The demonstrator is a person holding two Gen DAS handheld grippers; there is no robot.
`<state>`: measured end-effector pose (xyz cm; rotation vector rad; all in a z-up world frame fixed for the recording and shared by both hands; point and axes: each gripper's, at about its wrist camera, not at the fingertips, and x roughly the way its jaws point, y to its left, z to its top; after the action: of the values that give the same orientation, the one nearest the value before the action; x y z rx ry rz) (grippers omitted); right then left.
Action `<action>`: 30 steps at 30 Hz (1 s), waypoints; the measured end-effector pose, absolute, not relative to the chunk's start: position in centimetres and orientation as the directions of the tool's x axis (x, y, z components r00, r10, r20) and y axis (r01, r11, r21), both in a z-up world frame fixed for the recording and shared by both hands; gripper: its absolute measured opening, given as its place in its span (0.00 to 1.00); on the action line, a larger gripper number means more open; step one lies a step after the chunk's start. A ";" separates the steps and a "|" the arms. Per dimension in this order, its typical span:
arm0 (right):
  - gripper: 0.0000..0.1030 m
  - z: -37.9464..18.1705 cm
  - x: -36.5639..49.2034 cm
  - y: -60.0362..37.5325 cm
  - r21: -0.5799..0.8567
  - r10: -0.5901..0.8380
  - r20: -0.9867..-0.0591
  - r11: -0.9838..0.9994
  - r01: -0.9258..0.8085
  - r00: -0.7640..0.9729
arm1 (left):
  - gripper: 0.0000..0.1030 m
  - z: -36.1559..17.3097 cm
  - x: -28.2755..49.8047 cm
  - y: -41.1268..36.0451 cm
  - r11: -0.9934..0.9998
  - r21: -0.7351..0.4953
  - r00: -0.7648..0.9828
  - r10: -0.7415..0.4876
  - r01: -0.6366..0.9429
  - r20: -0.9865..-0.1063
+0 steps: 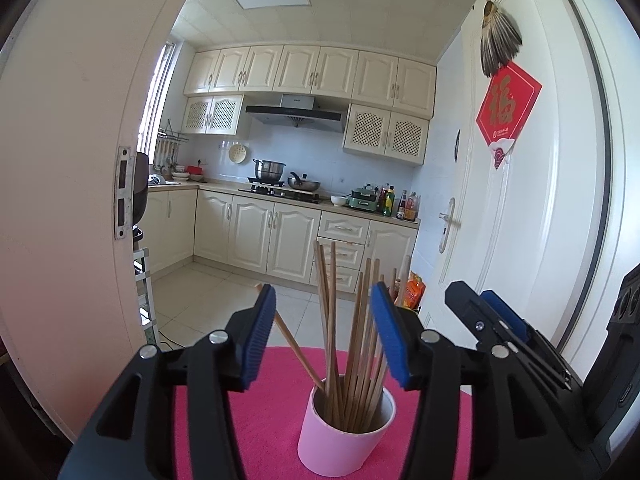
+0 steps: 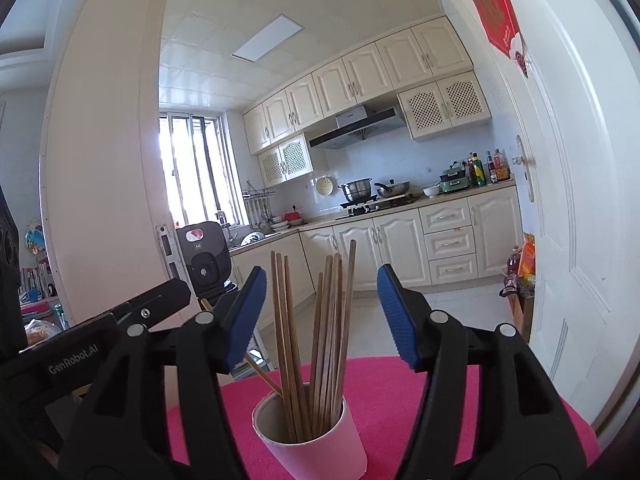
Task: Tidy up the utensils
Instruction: 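Open both tools to release the chopsticks into the cup, then lower the left tool onto a chopstick and close it while the right tool grasps the other chopstick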
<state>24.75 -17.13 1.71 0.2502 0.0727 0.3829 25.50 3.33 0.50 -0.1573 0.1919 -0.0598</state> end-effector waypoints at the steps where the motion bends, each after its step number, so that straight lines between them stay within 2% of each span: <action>1: 0.57 1.9 24.3 -17.3 0.254 0.378 -0.023 0.898 -0.360 0.926 | 0.48 0.7 25.1 3.3 0.986 -0.161 0.980 -0.073 0.044 -0.182; 14: 0.57 4.0 18.1 -19.7 0.234 0.346 -0.025 0.914 -0.331 0.938 | 0.48 2.3 18.5 2.5 0.991 -0.129 0.982 -0.053 0.030 -0.181; 16: 0.57 3.9 17.1 -19.8 0.232 0.346 -0.036 0.915 -0.329 0.937 | 0.53 2.2 17.4 2.5 0.992 -0.124 0.980 -0.051 0.028 -0.190; 22: 0.57 3.4 14.4 -20.4 0.230 0.342 -0.082 0.920 -0.317 0.936 | 0.53 1.5 14.3 2.6 0.991 -0.130 0.972 -0.063 0.034 -0.228; 25: 0.57 2.8 13.1 -20.6 0.232 0.338 -0.106 0.923 -0.307 0.935 | 0.59 0.9 13.0 2.8 0.990 -0.136 0.967 -0.057 0.024 -0.249; 30: 0.58 1.6 11.5 -21.0 0.236 0.333 -0.148 0.926 -0.293 0.931 | 0.61 -0.2 11.2 3.2 0.990 -0.139 0.956 -0.049 0.009 -0.289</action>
<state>11.46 -20.97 1.64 0.2125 0.1880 0.3230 11.18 3.23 -0.21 -0.1376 0.2965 -0.0295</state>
